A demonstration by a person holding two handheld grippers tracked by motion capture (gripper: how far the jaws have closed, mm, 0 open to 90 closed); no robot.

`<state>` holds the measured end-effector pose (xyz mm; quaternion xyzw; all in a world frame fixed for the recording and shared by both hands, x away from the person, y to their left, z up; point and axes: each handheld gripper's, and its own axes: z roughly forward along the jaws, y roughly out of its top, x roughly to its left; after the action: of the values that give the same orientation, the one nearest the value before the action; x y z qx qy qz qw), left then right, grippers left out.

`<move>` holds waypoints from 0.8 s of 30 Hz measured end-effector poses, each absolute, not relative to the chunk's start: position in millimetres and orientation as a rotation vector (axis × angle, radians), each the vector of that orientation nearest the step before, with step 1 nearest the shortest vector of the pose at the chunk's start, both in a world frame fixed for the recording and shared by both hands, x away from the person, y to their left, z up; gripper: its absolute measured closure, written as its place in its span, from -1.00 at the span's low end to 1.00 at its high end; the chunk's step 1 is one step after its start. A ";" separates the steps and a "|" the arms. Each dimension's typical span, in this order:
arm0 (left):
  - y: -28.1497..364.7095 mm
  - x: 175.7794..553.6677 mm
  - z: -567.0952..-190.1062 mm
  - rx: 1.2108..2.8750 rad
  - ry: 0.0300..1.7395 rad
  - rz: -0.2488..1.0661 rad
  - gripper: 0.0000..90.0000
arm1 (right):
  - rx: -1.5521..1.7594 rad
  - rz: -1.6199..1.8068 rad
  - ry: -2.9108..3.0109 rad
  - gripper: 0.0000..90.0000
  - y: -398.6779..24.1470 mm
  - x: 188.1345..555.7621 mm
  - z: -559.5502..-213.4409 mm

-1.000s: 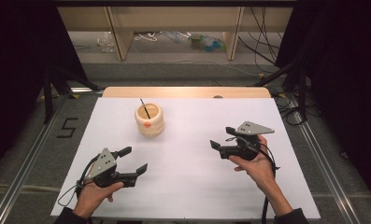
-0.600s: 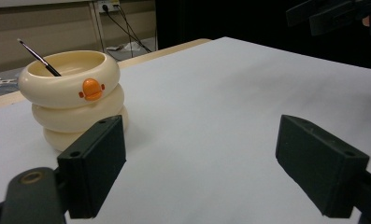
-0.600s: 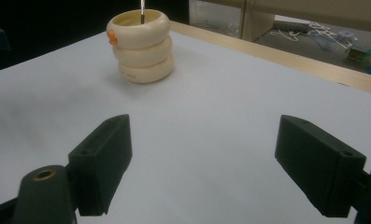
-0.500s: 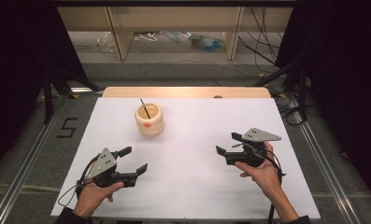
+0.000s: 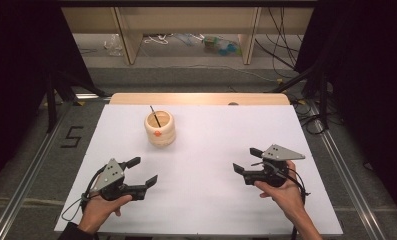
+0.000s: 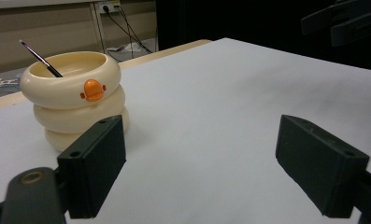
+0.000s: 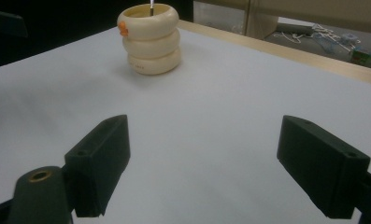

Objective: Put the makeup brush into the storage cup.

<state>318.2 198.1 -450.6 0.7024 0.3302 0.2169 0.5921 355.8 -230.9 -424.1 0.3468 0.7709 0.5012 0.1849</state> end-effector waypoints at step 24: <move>197.4 318.1 -451.1 1.620 0.776 0.497 -0.64 | 0.981 1.426 2.147 -0.62 -241.9 337.4 -432.7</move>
<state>318.1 197.4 -451.1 0.6979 0.3341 0.2142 0.5962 337.4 -241.9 -432.7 0.3492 0.7642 0.5076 0.1907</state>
